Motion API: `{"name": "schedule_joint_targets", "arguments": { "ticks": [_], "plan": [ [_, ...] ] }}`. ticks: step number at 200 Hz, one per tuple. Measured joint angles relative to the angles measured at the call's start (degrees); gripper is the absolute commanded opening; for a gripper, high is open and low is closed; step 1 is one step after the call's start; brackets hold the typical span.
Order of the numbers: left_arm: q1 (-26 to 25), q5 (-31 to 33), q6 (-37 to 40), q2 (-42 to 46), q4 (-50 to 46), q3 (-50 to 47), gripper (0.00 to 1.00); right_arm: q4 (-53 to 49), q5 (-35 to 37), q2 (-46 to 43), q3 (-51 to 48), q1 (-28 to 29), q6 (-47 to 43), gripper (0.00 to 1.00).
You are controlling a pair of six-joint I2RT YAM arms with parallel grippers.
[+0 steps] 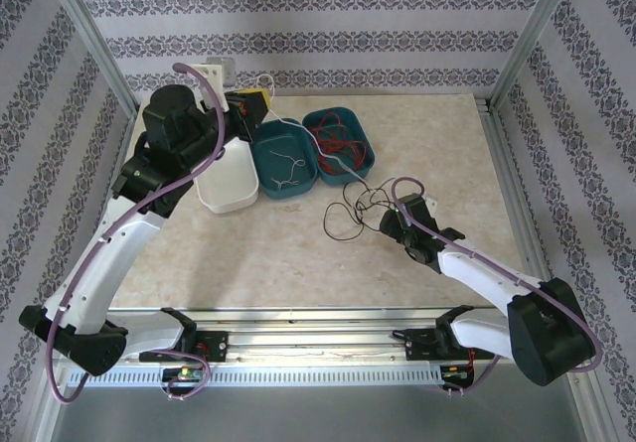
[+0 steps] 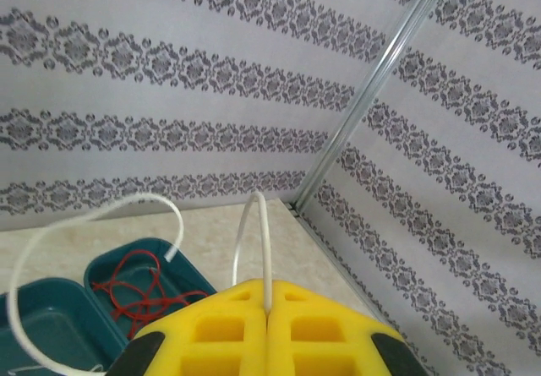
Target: Untangle the cables
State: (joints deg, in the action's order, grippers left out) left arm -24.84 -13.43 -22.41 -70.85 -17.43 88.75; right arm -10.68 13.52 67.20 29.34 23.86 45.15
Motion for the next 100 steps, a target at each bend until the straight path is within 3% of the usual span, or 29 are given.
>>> {"name": "schedule_joint_targets", "arguments": {
  "ticks": [100],
  "plan": [
    [0.2, -0.9, 2.5, -1.3, -0.3, 7.1, 0.00, -1.2, 0.1, -0.1, -1.0, -2.4, 1.1, 0.69]
  ]
}}
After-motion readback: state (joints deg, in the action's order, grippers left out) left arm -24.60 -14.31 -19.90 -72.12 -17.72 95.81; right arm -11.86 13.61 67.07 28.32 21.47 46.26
